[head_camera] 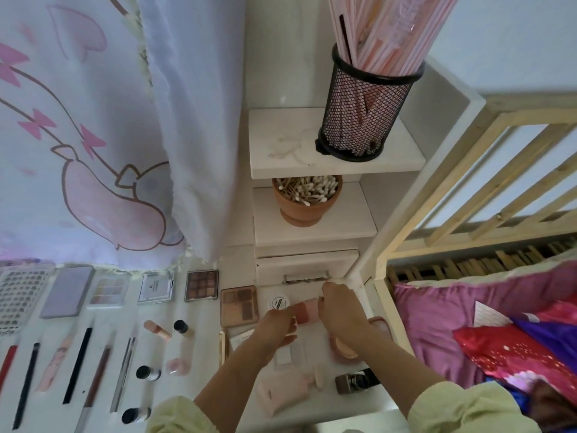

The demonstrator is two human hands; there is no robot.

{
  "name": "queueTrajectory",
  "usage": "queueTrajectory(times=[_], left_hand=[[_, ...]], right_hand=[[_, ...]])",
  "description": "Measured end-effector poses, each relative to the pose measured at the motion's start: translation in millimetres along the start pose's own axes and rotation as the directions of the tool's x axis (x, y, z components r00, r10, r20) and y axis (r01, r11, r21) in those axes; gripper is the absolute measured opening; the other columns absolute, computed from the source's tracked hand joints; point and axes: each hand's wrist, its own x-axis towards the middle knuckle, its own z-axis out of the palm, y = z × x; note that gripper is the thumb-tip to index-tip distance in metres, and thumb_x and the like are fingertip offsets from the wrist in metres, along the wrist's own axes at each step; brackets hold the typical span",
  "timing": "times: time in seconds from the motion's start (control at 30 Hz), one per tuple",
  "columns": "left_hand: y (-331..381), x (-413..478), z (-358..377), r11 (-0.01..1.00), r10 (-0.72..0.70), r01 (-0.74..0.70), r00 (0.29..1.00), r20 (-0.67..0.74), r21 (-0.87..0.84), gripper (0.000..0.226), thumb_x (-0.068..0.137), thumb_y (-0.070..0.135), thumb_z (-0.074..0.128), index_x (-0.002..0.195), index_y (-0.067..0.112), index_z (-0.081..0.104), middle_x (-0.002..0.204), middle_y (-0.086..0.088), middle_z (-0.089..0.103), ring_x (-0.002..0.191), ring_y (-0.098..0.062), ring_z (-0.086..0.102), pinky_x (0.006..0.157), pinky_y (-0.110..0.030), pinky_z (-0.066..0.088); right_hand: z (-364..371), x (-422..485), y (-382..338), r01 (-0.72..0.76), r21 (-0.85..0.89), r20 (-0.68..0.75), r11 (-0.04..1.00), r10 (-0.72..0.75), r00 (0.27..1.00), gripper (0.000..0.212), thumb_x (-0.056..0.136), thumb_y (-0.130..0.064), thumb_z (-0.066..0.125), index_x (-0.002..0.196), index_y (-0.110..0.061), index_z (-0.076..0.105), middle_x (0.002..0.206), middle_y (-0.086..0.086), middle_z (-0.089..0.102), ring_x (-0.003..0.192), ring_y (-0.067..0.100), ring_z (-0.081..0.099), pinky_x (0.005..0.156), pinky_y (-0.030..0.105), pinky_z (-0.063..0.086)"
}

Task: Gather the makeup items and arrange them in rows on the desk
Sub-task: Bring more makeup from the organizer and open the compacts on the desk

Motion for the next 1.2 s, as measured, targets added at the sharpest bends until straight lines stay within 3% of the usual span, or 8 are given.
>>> queueTrajectory(times=[0.27,0.43,0.7,0.8,0.87,0.93,1.07,1.2], left_hand=[[-4,9,-3,0.999,-0.02,0.018,0.999,0.039,0.048,0.015,0.095,0.017,0.051,0.082,0.014,0.058,0.076,-0.002,0.055,0.069,-0.013,0.049,0.067,-0.023,0.046],[-4,10,-6,0.998,-0.018,0.016,0.999,0.039,0.057,0.015,0.093,0.017,0.056,0.078,0.015,0.06,0.075,-0.003,0.055,0.069,-0.014,0.05,0.067,-0.024,0.045],[-5,7,-8,0.998,0.017,-0.018,1.0,0.016,0.064,0.008,0.09,0.014,0.057,0.082,0.014,0.059,0.08,-0.006,0.052,0.074,-0.018,0.047,0.068,-0.025,0.043],[-3,3,-8,0.997,0.025,-0.026,1.0,0.009,0.069,0.006,0.09,0.013,0.058,0.084,0.013,0.058,0.083,-0.007,0.053,0.074,-0.017,0.048,0.067,-0.024,0.042],[-1,0,-12,0.991,0.067,-0.066,0.998,-0.004,0.113,0.007,0.09,0.015,0.059,0.086,0.011,0.063,0.086,-0.006,0.062,0.077,-0.017,0.056,0.072,-0.026,0.047],[1,-1,-19,0.976,0.163,-0.158,0.986,-0.026,0.148,0.013,0.093,0.016,0.058,0.094,0.01,0.069,0.09,-0.004,0.069,0.078,-0.015,0.063,0.073,-0.025,0.049],[11,-2,-37,0.837,0.412,-0.308,0.899,-0.15,0.453,0.02,0.093,0.012,0.055,0.107,0.011,0.07,0.095,0.001,0.069,0.083,-0.011,0.062,0.067,-0.017,0.043],[2,0,-49,0.6,0.541,-0.274,0.831,-0.129,0.751,0.035,0.09,0.011,0.05,0.121,0.016,0.065,0.119,-0.001,0.065,0.113,-0.02,0.057,0.084,-0.02,0.04]], right_hand=[[13,6,4,-0.03,-0.115,0.062,0.993,0.038,0.997,0.012,0.094,-0.009,0.043,0.101,-0.011,0.053,0.101,0.008,0.066,0.103,0.024,0.06,0.12,0.043,0.014],[6,2,2,-0.036,-0.109,0.115,0.993,0.049,0.992,0.017,0.09,-0.004,0.043,0.077,-0.014,0.04,0.079,0.003,0.056,0.1,0.026,0.059,0.12,0.041,0.009],[-11,-7,0,0.005,-0.066,0.184,0.998,0.007,0.983,0.037,0.094,-0.005,0.041,0.065,-0.019,0.024,0.067,-0.003,0.032,0.105,0.028,0.053,0.113,0.039,0.029],[-17,-10,-2,0.019,-0.069,0.137,0.997,-0.01,0.99,0.031,0.093,-0.006,0.043,0.067,-0.015,0.029,0.069,-0.002,0.036,0.086,0.022,0.052,0.089,0.034,0.045],[-20,-9,-6,0.026,-0.062,0.073,0.998,-0.022,0.997,0.013,0.095,-0.009,0.045,0.082,-0.008,0.046,0.081,0.005,0.051,0.089,0.026,0.059,0.073,0.029,0.044],[-23,-7,-13,0.049,-0.043,0.023,0.998,-0.048,0.999,0.017,0.095,-0.014,0.047,0.107,-0.005,0.056,0.1,0.01,0.062,0.098,0.029,0.062,0.08,0.032,0.049],[-14,2,-29,0.16,0.036,0.04,0.986,-0.161,0.986,0.033,0.096,-0.021,0.049,0.126,-0.011,0.057,0.119,0.009,0.063,0.111,0.026,0.058,0.093,0.033,0.047],[15,7,-41,0.177,-0.03,0.154,0.984,-0.17,0.973,0.027,0.094,-0.023,0.051,0.117,-0.01,0.056,0.118,0.01,0.061,0.109,0.027,0.058,0.083,0.031,0.045]])
